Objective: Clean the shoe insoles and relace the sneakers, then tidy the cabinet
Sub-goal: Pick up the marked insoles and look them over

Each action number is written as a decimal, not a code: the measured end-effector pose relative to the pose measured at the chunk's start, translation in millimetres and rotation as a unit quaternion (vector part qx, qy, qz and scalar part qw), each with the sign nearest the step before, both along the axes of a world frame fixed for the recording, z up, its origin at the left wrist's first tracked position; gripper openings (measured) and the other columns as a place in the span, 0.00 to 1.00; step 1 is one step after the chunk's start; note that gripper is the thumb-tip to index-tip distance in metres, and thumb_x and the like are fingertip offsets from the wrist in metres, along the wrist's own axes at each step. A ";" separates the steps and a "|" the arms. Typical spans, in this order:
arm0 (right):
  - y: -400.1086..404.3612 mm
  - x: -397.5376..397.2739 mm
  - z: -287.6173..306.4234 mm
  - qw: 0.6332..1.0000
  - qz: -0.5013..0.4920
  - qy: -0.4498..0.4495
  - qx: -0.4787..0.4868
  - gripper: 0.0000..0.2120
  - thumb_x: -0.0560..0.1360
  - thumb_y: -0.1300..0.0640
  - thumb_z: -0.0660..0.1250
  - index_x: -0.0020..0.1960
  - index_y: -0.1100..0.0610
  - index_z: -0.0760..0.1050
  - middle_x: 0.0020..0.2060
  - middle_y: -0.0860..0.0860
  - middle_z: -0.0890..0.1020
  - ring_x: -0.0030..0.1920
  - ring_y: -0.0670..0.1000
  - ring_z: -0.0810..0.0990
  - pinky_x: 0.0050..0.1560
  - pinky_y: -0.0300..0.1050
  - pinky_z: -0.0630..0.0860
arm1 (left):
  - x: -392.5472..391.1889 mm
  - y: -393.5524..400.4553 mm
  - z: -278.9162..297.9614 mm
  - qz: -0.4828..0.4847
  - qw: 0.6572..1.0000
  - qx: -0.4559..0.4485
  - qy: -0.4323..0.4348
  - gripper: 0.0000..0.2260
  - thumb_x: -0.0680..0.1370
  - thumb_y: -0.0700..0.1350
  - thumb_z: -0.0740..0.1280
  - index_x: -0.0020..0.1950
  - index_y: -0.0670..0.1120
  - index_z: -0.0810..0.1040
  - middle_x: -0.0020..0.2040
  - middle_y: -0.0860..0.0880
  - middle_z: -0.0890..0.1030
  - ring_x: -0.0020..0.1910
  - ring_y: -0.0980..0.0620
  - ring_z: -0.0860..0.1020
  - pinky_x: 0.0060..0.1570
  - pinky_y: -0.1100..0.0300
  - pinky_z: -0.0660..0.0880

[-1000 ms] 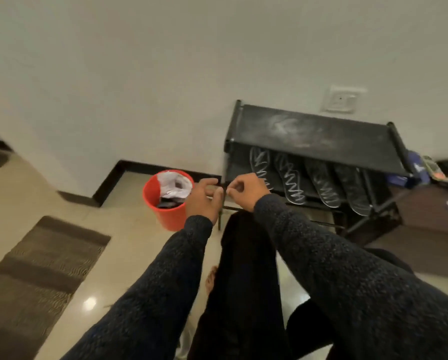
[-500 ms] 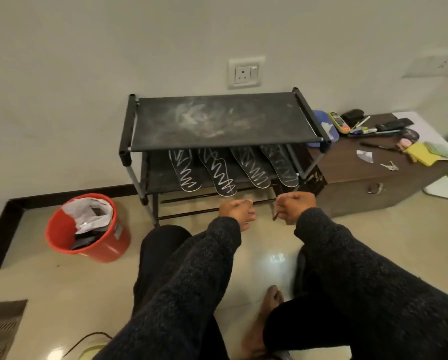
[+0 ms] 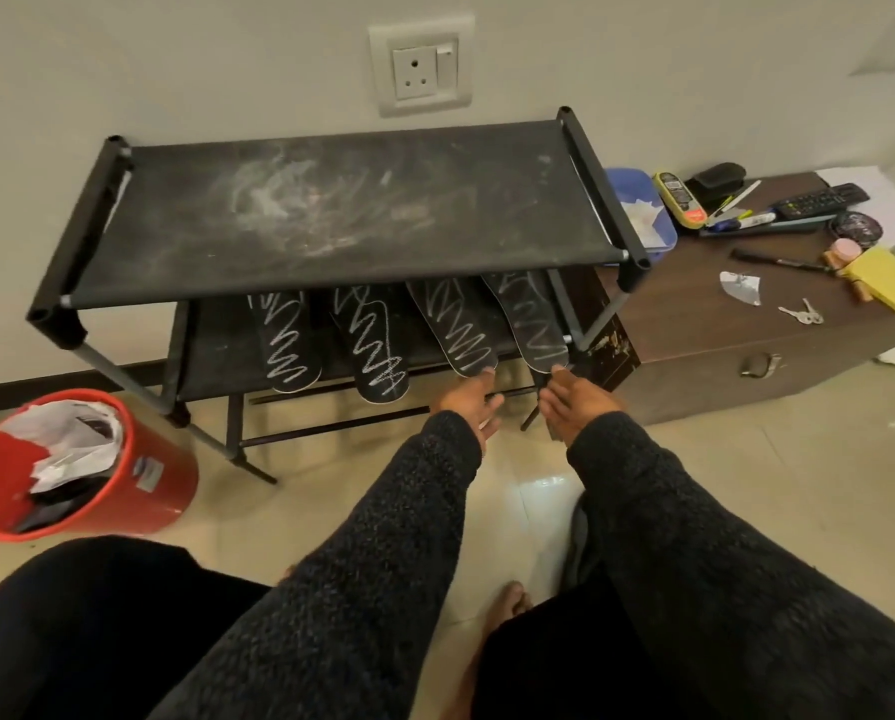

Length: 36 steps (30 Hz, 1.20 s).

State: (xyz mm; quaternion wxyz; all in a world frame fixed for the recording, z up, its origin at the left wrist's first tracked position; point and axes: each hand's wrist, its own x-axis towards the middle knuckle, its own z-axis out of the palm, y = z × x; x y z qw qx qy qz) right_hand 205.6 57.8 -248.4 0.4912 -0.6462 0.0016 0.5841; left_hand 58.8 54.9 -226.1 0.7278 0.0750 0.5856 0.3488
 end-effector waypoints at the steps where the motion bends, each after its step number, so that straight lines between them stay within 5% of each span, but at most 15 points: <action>1: 3.2 -1.0 -2.0 1.000 0.002 0.017 0.005 0.12 0.75 0.62 0.73 0.58 0.61 0.78 0.52 0.58 0.84 0.51 0.53 0.84 0.48 0.47 0.82 | 2.8 2.5 -1.4 0.014 1.000 0.000 -0.005 0.16 0.81 0.42 0.68 0.69 0.46 0.76 0.65 0.49 0.79 0.58 0.51 0.80 0.59 0.52 0.75; 6: 5.0 -7.8 -2.6 0.998 -0.035 0.044 0.002 0.12 0.77 0.62 0.71 0.60 0.61 0.79 0.49 0.56 0.85 0.49 0.50 0.85 0.45 0.43 0.83 | 5.5 0.6 -2.3 0.073 0.996 0.002 0.042 0.17 0.79 0.40 0.70 0.67 0.47 0.75 0.54 0.50 0.85 0.50 0.54 0.83 0.46 0.58 0.78; 12: -53.2 -34.6 38.8 0.990 -0.067 0.121 0.018 0.19 0.78 0.68 0.67 0.68 0.63 0.73 0.54 0.60 0.83 0.52 0.53 0.84 0.45 0.45 0.82 | -13.8 -61.6 47.0 0.076 0.996 0.029 0.032 0.12 0.77 0.42 0.72 0.61 0.47 0.79 0.53 0.49 0.86 0.53 0.51 0.83 0.53 0.55 0.81; 18: -164.4 -55.1 106.0 0.989 -0.034 0.144 0.007 0.13 0.79 0.69 0.65 0.63 0.67 0.75 0.56 0.60 0.81 0.58 0.56 0.81 0.50 0.47 0.80 | -59.9 -178.3 112.6 0.029 0.999 0.036 -0.001 0.09 0.79 0.41 0.70 0.59 0.43 0.80 0.51 0.46 0.87 0.50 0.47 0.81 0.60 0.49 0.77; 25: -297.4 -77.4 158.9 0.983 -0.007 0.166 0.075 0.06 0.76 0.71 0.66 0.51 0.64 0.77 0.44 0.60 0.83 0.52 0.57 0.83 0.49 0.50 0.84 | -92.3 -299.5 153.8 -0.021 0.994 0.090 0.053 0.06 0.79 0.37 0.69 0.56 0.43 0.81 0.48 0.45 0.87 0.39 0.51 0.80 0.43 0.56 0.76; 32: -357.1 -85.3 197.7 0.976 -0.012 0.151 0.158 0.28 0.64 0.70 0.72 0.63 0.71 0.74 0.43 0.63 0.82 0.40 0.58 0.86 0.42 0.51 0.85 | -107.1 -355.5 187.8 -0.044 0.968 0.214 0.126 0.07 0.78 0.37 0.70 0.55 0.44 0.81 0.45 0.46 0.87 0.36 0.54 0.81 0.44 0.56 0.77; 36: -375.9 -87.1 218.7 0.971 0.004 0.134 0.195 0.48 0.38 0.64 0.88 0.57 0.68 0.77 0.40 0.63 0.82 0.39 0.58 0.86 0.38 0.50 0.84 | -109.4 -373.3 205.4 -0.046 0.957 0.255 0.130 0.08 0.78 0.37 0.70 0.56 0.45 0.80 0.46 0.47 0.87 0.39 0.52 0.81 0.48 0.54 0.78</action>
